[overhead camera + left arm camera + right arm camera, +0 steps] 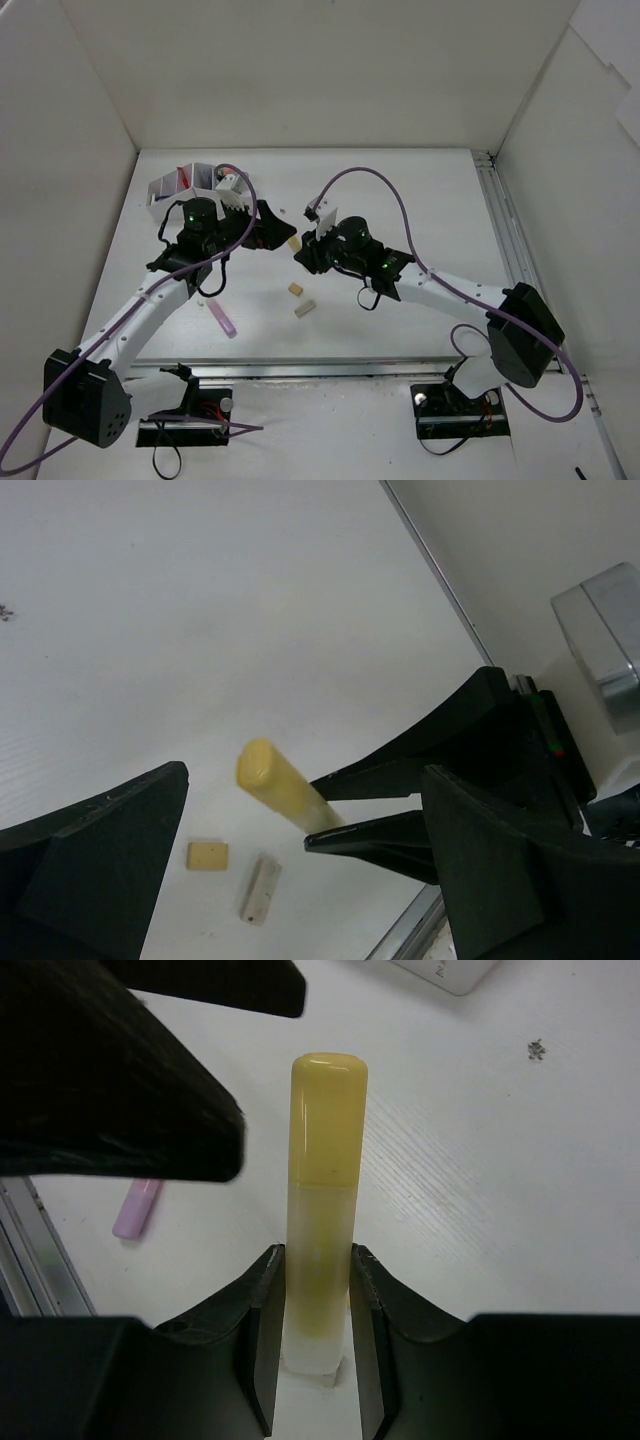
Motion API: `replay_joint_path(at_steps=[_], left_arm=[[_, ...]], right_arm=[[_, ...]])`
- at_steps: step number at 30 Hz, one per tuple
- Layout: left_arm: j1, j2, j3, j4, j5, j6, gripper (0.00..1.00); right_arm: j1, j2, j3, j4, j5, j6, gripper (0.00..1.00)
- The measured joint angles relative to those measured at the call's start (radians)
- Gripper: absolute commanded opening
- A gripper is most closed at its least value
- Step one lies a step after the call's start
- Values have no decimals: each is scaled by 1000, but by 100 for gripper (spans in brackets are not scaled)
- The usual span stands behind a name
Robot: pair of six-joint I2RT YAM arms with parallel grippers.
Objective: Sort the stationery into containers
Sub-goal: Pick up the pen from the center of the board, then place the pen in the storage box.
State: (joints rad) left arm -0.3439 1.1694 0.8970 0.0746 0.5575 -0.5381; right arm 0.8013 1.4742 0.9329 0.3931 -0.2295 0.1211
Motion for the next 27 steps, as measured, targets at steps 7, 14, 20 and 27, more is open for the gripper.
replay_joint_path(at_steps=[7,14,20,27], left_arm=[[-44,0,-4,18,-44,-5,82],[-45,11,-6,37,-47,-21,32],[-55,11,-21,126,12,-47,0],[-45,2,-26,87,-50,-18,0]], right_arm=[[25,-25,-26,72,-29,-16,2],[45,-79,-34,140,-5,-22,3],[55,-62,-32,154,30,-24,16],[59,-24,-10,178,99,-21,98]])
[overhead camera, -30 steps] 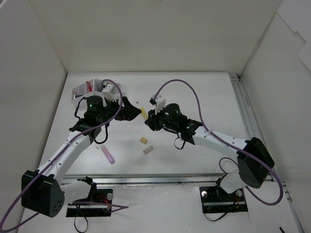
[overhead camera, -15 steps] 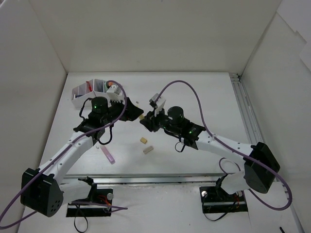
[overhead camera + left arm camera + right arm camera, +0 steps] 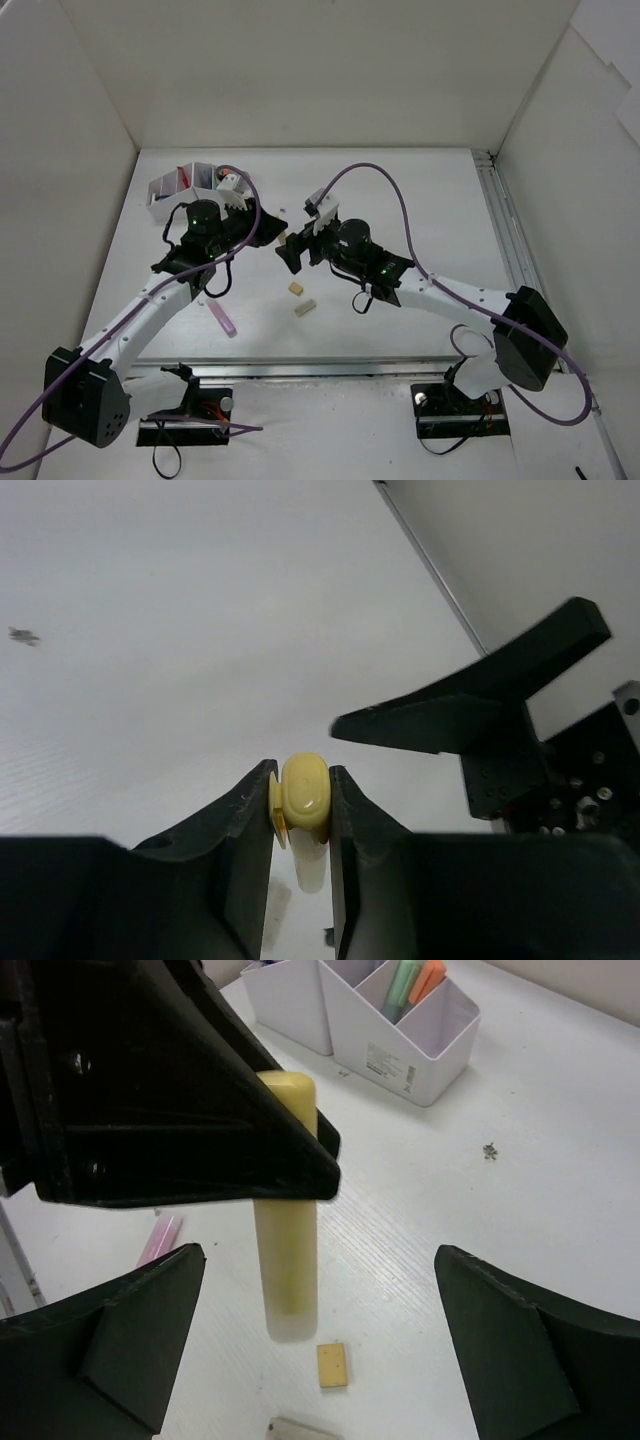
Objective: Sort the stationery into containers
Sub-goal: Place the pen in the storage box.
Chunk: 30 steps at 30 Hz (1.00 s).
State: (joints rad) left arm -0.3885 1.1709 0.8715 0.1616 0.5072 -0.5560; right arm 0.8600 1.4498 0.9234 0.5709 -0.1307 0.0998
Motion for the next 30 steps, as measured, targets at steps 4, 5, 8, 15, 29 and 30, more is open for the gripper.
replay_joint_path(at_steps=[4,5,8,15,29,30], left_arm=[[64,-4,8,-10,-107,54,0],[89,0,14,-8,-127,65,0],[190,47,76,-3,-175,99,0],[316,337,332,84,-235,187,0],[375,803,687,53,-316,283,0],[375,805,683,51,-329,288,0]], right_arm=[[-1,-21,-23,16,80,27,98],[-3,-39,-43,16,103,35,98],[-23,-104,-117,16,171,72,98],[-119,-253,-213,-70,335,105,98],[-186,-307,-213,-282,433,108,98],[-189,-307,-213,-286,433,109,98]])
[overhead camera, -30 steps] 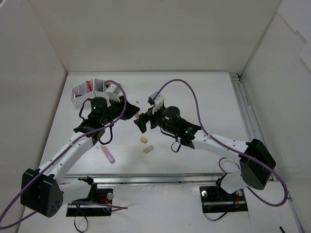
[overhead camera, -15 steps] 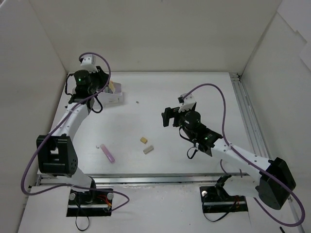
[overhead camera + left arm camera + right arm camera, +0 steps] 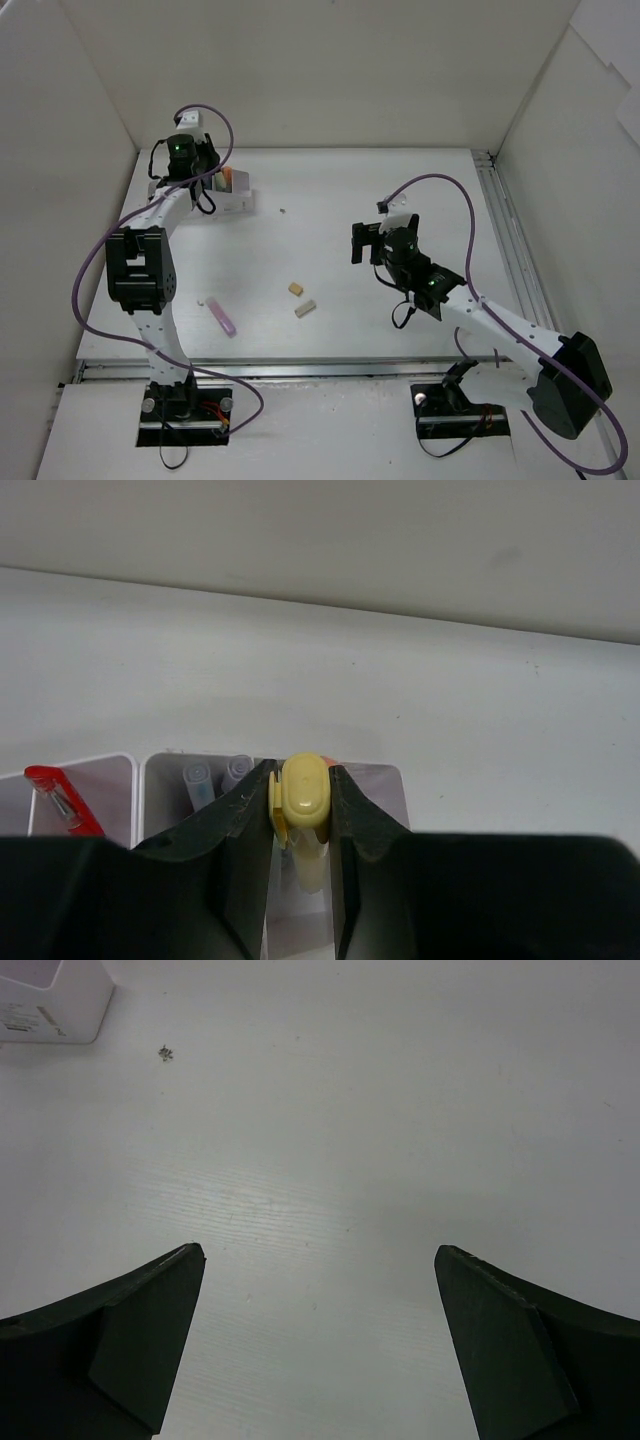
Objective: Sort the stationery into containers
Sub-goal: Place the pen in the storage box, then pick up the pen from the center of the board.
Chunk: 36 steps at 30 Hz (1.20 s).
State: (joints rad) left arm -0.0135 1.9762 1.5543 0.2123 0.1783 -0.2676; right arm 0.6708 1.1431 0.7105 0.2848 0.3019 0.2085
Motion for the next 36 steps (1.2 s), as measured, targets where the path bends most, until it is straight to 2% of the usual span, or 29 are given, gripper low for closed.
replay_joint_path(at_steps=[1,4,6,10,11,12,13,15,19,20,24,27,32,36], left_arm=[[0,0,-4,-1,-12,5,0],[-3,0,-6,-10,-45,23,11],[-5,0,-6,-29,-59,37,36],[-11,0,-6,-66,-75,60,50],[-13,-2,-10,-69,-75,60,56],[-16,-10,-17,-74,-74,62,68],[-19,-27,-36,-84,-74,59,68],[-22,-68,-63,-111,-71,58,77],[-25,-205,-109,-184,-50,48,84],[-25,-249,-112,-215,-43,44,97],[-25,-484,-162,-328,-45,1,100],[-25,-715,-277,-401,-89,-62,100],[-25,-1081,-494,-577,-187,-195,99],[-25,-1282,-557,-739,-250,-269,100]], right_arm=[[-4,1,0,-2,0,0,98],[-13,10,0,-5,-5,0,98],[-16,23,0,-9,-21,-1,98],[-18,40,0,-23,-73,-12,98],[-18,42,0,-23,-91,-16,98],[-18,43,0,-23,-108,-19,98],[-18,43,0,-24,-132,-24,98],[-9,44,3,-23,-170,-31,98],[59,77,29,-19,-221,-54,98],[86,99,42,-17,-236,-57,98],[187,204,87,15,-269,-55,98],[259,323,135,48,-317,-53,98],[381,594,333,50,-365,-71,98],[477,797,500,40,-396,-96,98]])
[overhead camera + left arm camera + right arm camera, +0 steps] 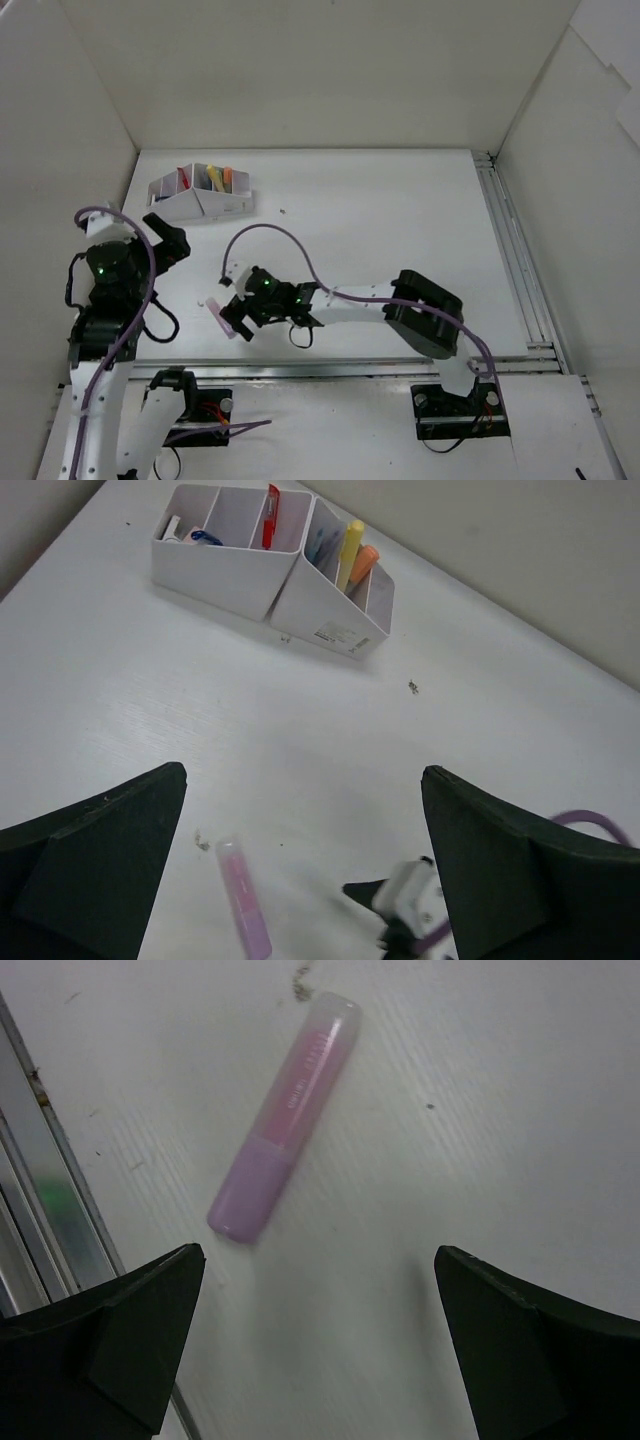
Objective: Sort the stationery into containers
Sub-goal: Pick up the pen from the center of the board.
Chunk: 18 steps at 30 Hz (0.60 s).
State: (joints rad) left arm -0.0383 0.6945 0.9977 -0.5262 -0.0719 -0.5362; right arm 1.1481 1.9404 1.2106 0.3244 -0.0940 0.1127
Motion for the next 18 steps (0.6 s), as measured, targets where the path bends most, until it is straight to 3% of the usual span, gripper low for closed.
replay_joint_path(at_steps=[6,9,10,12,13,16,18], left_arm=[[0,-187,-8,-107,-66,-75,99],[0,-216,-8,-130,-83,-97,99],[0,-216,-9,-134,-87,-103,99],[0,-209,-13,-145,-93,-112,99],[0,-204,-14,-151,-95,-114,99],[0,-185,-26,-148,-97,-116,99],[0,-164,-40,-138,-74,-109,100]], right_arm=[[103,224,222,-74,53,-42,96],[126,251,262,-91,99,-37,83],[128,260,276,-98,112,-33,78],[127,269,291,-103,129,-22,55],[125,269,292,-108,138,-14,39],[116,263,281,-105,157,5,20],[112,238,245,-100,158,16,14]])
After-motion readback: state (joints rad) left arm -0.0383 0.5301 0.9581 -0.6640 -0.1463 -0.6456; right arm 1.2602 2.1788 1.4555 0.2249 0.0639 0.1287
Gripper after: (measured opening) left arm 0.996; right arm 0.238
